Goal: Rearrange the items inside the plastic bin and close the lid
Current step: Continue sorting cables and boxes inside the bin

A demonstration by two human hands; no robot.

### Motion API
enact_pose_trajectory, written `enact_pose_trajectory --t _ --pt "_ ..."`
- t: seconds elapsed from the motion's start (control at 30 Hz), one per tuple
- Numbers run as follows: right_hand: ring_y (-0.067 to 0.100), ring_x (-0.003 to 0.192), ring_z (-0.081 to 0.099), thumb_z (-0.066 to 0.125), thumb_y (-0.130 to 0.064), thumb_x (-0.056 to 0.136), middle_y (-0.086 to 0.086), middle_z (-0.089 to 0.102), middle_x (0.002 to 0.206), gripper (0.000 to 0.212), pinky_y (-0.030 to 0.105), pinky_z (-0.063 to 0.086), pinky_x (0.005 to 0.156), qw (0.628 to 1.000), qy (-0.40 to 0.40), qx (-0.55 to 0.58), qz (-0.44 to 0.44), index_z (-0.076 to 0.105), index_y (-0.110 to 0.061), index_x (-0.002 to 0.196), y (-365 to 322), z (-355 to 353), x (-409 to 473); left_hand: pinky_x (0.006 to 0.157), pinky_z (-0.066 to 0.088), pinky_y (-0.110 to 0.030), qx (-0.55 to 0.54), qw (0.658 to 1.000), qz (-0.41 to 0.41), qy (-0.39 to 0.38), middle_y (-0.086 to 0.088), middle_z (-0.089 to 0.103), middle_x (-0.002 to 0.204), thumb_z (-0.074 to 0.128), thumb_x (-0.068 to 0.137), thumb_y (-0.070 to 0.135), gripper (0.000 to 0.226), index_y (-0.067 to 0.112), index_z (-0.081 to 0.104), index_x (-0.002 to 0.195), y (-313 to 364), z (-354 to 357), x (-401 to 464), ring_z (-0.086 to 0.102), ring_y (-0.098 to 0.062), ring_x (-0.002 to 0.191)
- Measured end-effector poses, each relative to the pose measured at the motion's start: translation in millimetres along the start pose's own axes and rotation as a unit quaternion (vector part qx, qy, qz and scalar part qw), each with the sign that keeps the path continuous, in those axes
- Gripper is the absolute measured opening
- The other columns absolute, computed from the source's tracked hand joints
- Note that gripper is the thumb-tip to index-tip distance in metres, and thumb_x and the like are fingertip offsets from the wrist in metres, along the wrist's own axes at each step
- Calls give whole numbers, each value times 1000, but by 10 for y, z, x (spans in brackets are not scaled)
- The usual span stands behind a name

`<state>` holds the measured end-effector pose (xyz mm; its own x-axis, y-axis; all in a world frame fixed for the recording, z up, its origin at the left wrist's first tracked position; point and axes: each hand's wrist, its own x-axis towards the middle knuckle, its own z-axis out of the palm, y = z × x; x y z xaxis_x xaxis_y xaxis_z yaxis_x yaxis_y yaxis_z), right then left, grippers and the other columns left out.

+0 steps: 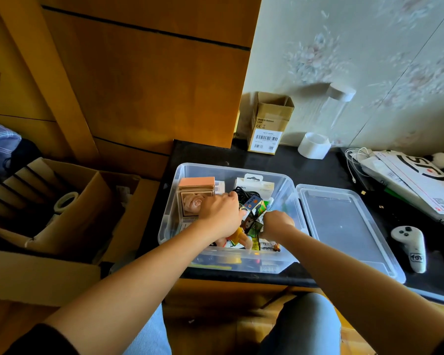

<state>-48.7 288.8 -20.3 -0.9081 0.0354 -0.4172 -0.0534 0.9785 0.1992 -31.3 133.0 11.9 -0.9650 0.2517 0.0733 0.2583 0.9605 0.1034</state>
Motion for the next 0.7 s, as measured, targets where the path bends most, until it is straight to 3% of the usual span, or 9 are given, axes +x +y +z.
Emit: enact_pose_trajectory --t 0.13,0.23,0.33,0.5,0.7 --pt "21 103 63 63 -21 87 5 63 117 34 28 52 87 993 -99 -56 -9 57 -7 117 16 -49 -51 57 35 -29 -7 1000 0 10 -7 64 98 41 95 47 43 10 49 115 -8 13 -2 50 -18 72" --pt "22 103 60 54 -13 90 7 59 112 33 30 50 91 989 -137 -46 -17 54 -3 121 3 16 -48 54 31 -27 -8 1000 5 16 -6 64 97 42 95 47 42 10 49 113 -13 25 -2 48 -18 70" --pt "23 100 56 50 -9 89 6 51 98 31 31 49 87 992 -121 -41 -18 55 -2 118 -8 68 -53 52 29 -27 -7 1000 6 17 -7 64 99 42 95 46 43 9 49 115 -15 22 -4 48 -17 71" --pt "22 98 61 54 -2 85 7 59 96 26 24 45 67 998 -49 -28 -30 60 -4 110 34 100 -51 57 33 -29 -9 1000 8 14 -7 64 100 41 96 46 43 9 49 116 -15 12 -15 48 -17 73" --pt "24 101 62 58 0 87 8 63 111 28 27 49 72 996 19 -66 -52 58 -5 114 67 93 -31 58 34 -30 -4 1000 12 17 -7 64 100 41 96 46 42 9 49 114 -10 -1 -23 58 -21 80"
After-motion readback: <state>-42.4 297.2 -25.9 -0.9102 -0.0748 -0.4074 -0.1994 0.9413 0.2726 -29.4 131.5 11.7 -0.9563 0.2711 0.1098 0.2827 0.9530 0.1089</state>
